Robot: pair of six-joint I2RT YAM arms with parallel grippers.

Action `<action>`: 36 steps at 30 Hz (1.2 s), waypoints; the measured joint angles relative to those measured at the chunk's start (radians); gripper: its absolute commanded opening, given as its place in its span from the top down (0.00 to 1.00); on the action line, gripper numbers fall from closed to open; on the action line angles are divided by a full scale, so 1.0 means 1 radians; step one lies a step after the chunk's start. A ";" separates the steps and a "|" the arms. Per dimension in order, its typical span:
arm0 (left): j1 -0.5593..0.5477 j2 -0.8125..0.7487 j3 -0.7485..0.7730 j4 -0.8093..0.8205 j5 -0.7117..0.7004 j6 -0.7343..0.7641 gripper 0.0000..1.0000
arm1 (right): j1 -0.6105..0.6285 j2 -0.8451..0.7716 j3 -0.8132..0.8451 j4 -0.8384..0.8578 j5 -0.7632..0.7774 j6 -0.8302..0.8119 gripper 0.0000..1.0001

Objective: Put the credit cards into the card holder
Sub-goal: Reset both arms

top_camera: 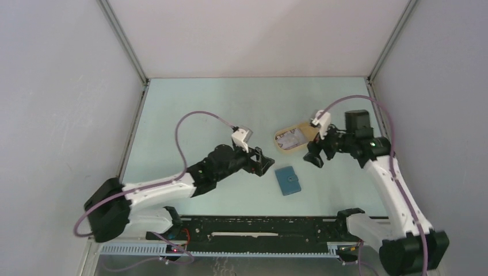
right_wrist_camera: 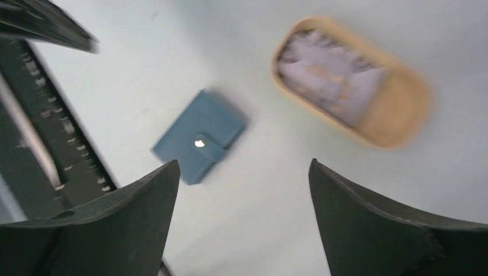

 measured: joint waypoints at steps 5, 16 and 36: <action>0.051 -0.242 0.058 -0.226 -0.028 0.092 0.00 | -0.174 -0.201 0.000 0.097 0.015 0.107 0.00; 0.159 -0.613 0.217 -0.593 -0.021 0.129 0.00 | -0.226 -0.284 0.196 0.118 0.063 0.404 0.00; 0.160 -0.738 0.304 -0.842 -0.022 0.129 0.00 | -0.227 -0.363 0.321 0.013 0.083 0.537 0.00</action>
